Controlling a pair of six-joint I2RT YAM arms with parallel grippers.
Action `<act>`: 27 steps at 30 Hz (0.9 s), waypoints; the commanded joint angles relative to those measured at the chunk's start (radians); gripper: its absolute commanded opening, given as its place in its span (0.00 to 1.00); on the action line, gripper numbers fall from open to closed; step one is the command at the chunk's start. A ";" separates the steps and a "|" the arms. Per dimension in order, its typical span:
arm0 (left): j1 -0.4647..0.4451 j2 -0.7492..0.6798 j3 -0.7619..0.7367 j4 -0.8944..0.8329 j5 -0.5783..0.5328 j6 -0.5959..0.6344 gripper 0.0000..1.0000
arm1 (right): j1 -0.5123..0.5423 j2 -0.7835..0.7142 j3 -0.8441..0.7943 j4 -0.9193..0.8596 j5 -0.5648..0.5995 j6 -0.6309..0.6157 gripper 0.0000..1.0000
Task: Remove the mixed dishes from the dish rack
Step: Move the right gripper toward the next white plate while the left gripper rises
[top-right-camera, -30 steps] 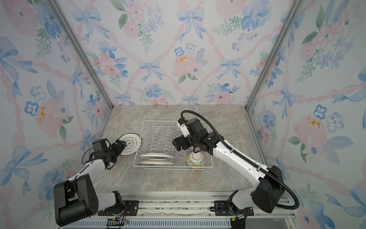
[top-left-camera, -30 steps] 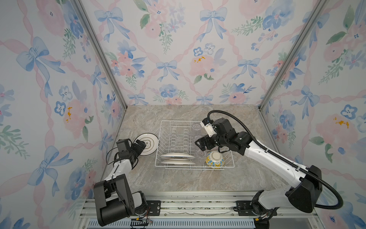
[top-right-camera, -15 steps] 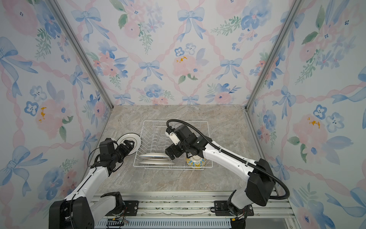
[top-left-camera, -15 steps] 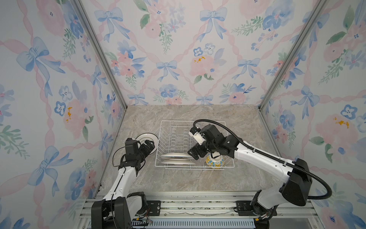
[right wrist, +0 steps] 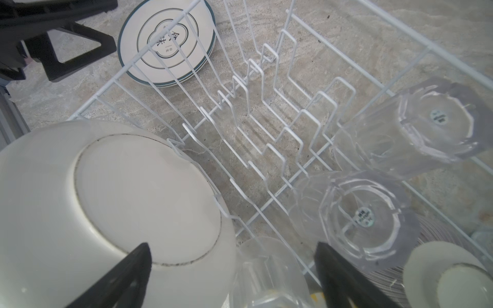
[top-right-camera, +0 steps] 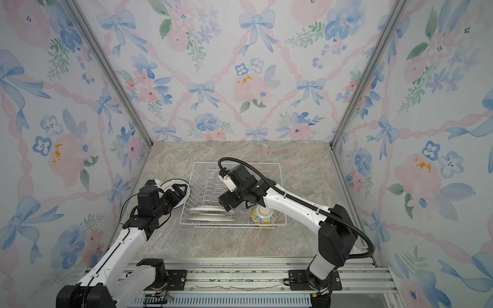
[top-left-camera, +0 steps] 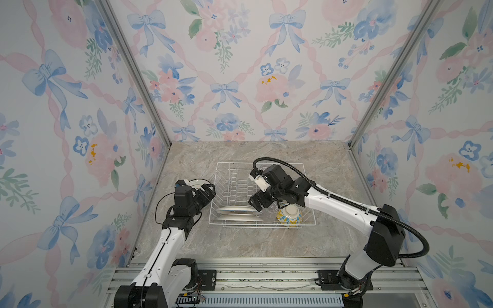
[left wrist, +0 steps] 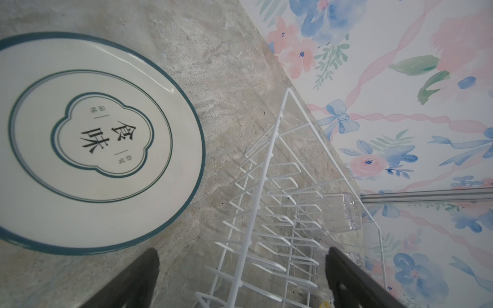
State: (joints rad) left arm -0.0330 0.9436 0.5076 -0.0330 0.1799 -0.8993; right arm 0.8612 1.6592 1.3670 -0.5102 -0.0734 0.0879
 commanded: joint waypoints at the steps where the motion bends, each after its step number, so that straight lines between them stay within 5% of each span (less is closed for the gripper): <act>1: -0.019 0.013 0.039 -0.016 -0.027 -0.009 0.98 | 0.006 0.047 0.044 -0.030 0.002 -0.015 0.98; 27: -0.153 0.037 0.112 -0.016 -0.103 0.002 0.98 | -0.068 0.244 0.213 -0.039 -0.003 0.047 0.95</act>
State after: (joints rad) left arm -0.1772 0.9676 0.5850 -0.0345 0.0956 -0.9020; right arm 0.8181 1.8874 1.5539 -0.5335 -0.0589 0.0994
